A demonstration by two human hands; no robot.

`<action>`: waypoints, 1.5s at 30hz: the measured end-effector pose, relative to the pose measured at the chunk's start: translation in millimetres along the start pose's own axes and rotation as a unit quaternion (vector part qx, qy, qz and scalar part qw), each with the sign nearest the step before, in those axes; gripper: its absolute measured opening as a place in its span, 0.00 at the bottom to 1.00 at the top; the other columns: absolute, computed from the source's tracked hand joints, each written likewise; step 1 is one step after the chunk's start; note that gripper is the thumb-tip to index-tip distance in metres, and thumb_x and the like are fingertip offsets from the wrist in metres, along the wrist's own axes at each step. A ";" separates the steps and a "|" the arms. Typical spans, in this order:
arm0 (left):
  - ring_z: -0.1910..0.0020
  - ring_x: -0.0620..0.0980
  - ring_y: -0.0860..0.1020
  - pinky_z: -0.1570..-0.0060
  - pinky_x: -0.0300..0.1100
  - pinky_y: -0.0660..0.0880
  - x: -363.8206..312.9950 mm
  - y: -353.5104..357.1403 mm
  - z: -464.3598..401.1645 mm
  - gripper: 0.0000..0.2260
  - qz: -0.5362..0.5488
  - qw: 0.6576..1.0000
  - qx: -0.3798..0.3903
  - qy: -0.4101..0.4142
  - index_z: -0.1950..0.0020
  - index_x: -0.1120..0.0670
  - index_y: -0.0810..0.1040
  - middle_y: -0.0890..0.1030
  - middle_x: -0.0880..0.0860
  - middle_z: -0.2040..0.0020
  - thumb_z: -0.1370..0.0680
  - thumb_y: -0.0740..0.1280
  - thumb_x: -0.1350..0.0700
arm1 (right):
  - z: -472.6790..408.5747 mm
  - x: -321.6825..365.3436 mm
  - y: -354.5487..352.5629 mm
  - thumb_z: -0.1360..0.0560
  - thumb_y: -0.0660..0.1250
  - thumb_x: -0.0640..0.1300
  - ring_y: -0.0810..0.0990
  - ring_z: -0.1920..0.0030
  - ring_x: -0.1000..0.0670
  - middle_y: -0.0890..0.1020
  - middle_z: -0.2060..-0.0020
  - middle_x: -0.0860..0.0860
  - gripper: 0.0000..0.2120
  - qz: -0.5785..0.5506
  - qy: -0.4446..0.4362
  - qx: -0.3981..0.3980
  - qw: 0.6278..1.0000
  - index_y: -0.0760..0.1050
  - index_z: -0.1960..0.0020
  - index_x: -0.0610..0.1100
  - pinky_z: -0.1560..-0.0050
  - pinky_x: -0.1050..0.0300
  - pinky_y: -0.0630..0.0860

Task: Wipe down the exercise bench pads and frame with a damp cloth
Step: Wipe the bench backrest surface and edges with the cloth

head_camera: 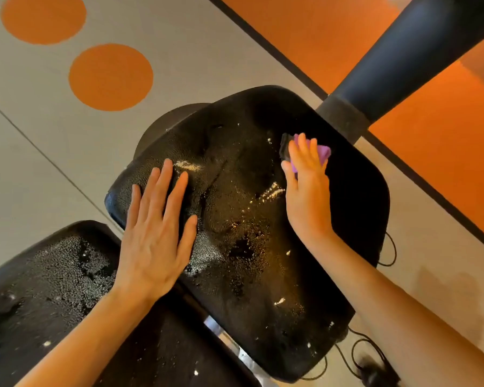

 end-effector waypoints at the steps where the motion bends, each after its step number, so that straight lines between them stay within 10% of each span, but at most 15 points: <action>1: 0.18 0.53 0.48 0.21 0.47 0.38 -0.1 -0.7 0.1 0.28 -0.001 1.000 -0.005 -0.004 0.19 0.54 0.56 0.52 0.54 0.18 0.17 0.55 0.46 | 7.4 2.7 -1.9 0.18 0.56 0.43 0.53 0.23 0.49 0.61 0.24 0.47 0.21 -0.006 -0.021 0.024 0.999 0.62 0.26 0.43 0.24 0.52 0.51; 9: 0.19 0.54 0.50 0.21 0.52 0.39 -0.5 2.3 -1.7 0.28 -0.032 0.999 -0.018 -0.009 0.20 0.54 0.58 0.54 0.54 0.18 0.18 0.56 0.46 | -32.2 0.6 3.0 0.17 0.55 0.42 0.54 0.23 0.49 0.60 0.24 0.46 0.21 -0.022 0.041 0.013 0.999 0.61 0.25 0.41 0.30 0.68 0.42; 13: 0.19 0.54 0.49 0.21 0.53 0.40 0.4 0.3 -1.7 0.28 -0.026 1.000 -0.010 -0.014 0.19 0.54 0.58 0.54 0.54 0.18 0.18 0.55 0.45 | 4.9 15.7 -1.9 0.18 0.56 0.42 0.52 0.23 0.50 0.59 0.24 0.49 0.21 -0.018 -0.079 0.057 0.995 0.61 0.25 0.43 0.23 0.53 0.52; 17: 0.19 0.54 0.50 0.21 0.54 0.41 -0.3 1.8 -1.2 0.28 -0.023 0.999 -0.022 -0.008 0.20 0.54 0.59 0.54 0.54 0.18 0.19 0.55 0.46 | -104.5 -12.7 -2.6 0.18 0.53 0.41 0.57 0.25 0.39 0.63 0.26 0.38 0.20 0.034 0.042 -0.007 0.999 0.63 0.27 0.36 0.25 0.38 0.50; 23: 0.19 0.55 0.51 0.21 0.52 0.39 -0.5 0.3 -1.6 0.28 -0.022 1.000 -0.012 -0.011 0.20 0.54 0.58 0.54 0.55 0.18 0.19 0.54 0.45 | 7.4 18.6 12.1 0.18 0.57 0.43 0.50 0.23 0.54 0.58 0.23 0.51 0.22 -0.020 -0.052 0.053 0.997 0.60 0.25 0.45 0.25 0.56 0.50; 29: 0.19 0.55 0.51 0.21 0.52 0.41 -0.9 0.3 -3.4 0.28 -0.019 1.000 -0.022 -0.004 0.20 0.54 0.60 0.55 0.55 0.19 0.19 0.55 0.46 | -101.6 13.0 15.0 0.18 0.55 0.41 0.56 0.24 0.43 0.63 0.25 0.42 0.20 0.064 0.042 -0.021 0.997 0.63 0.26 0.40 0.24 0.43 0.49; 35: 0.19 0.55 0.51 0.21 0.53 0.41 -1.5 0.5 -3.9 0.27 -0.020 1.000 -0.014 -0.007 0.21 0.54 0.60 0.56 0.55 0.19 0.19 0.54 0.46 | -15.5 40.6 20.3 0.19 0.58 0.41 0.54 0.24 0.49 0.63 0.25 0.46 0.21 0.029 -0.113 0.064 0.991 0.63 0.26 0.42 0.25 0.50 0.52; 40: 0.19 0.56 0.52 0.21 0.53 0.42 -0.5 2.3 -4.6 0.28 -0.023 1.000 -0.016 -0.005 0.21 0.54 0.60 0.56 0.56 0.19 0.19 0.54 0.46 | -118.0 16.8 16.4 0.18 0.53 0.41 0.62 0.27 0.43 0.68 0.29 0.41 0.18 0.089 0.051 -0.019 0.995 0.67 0.30 0.39 0.26 0.45 0.51; 45: 0.19 0.56 0.51 0.21 0.54 0.42 -0.1 1.5 -3.3 0.28 -0.022 1.000 -0.013 -0.005 0.21 0.55 0.60 0.56 0.56 0.19 0.19 0.54 0.46 | -12.7 50.1 29.0 0.18 0.56 0.39 0.50 0.23 0.52 0.60 0.24 0.46 0.22 -0.016 -0.105 0.072 0.992 0.60 0.25 0.42 0.23 0.51 0.48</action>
Point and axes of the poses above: each hand's wrist, its own z-axis away from the middle knuckle, its own y-axis out of the palm, x = y × z, the point moved 10 cm from there along -z, towards the middle knuckle
